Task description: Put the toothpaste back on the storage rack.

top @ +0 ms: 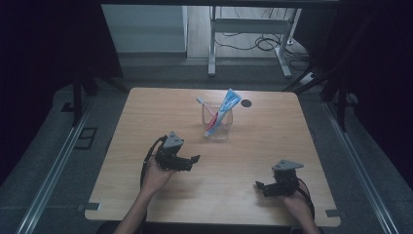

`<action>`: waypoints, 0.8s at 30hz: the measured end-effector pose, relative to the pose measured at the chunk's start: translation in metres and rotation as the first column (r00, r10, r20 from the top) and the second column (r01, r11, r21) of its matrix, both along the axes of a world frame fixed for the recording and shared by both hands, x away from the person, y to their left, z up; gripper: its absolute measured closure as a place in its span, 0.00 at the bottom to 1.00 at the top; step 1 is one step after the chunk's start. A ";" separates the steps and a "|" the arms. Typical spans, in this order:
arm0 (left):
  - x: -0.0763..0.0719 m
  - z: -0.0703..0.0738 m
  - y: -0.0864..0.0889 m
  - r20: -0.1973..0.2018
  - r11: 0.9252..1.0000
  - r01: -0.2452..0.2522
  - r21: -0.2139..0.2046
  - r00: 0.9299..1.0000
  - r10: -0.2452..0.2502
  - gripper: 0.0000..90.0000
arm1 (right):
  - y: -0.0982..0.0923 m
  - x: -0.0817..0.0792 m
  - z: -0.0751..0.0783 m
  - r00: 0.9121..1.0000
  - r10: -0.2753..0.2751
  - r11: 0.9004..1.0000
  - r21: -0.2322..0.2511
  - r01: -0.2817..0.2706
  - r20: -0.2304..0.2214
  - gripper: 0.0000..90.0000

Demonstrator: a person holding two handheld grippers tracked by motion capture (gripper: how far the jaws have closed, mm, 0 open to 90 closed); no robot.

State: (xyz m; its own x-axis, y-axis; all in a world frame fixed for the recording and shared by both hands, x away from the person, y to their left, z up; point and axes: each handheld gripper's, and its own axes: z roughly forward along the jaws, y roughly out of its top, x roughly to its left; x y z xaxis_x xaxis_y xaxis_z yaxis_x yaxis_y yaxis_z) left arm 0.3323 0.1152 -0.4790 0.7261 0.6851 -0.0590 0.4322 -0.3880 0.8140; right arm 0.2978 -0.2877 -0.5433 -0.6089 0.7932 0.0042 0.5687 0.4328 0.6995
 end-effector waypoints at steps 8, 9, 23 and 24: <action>-0.011 -0.013 0.012 -0.022 1.000 -0.014 -0.011 1.000 0.014 0.15 | 0.000 0.000 0.000 1.000 0.000 1.000 0.001 0.000 0.000 0.00; -0.012 -0.015 0.013 -0.027 1.000 -0.013 -0.017 1.000 0.012 0.15 | 0.000 0.000 0.000 1.000 0.000 1.000 0.000 0.000 0.001 0.00; -0.024 -0.043 0.021 -0.067 1.000 -0.018 0.025 0.998 0.020 0.15 | 0.000 0.000 0.000 1.000 0.000 1.000 0.001 0.000 0.000 0.00; -0.024 -0.046 0.020 -0.073 0.999 -0.019 0.034 0.997 0.021 0.15 | 0.000 0.000 0.000 1.000 0.001 1.000 0.001 -0.001 0.001 0.00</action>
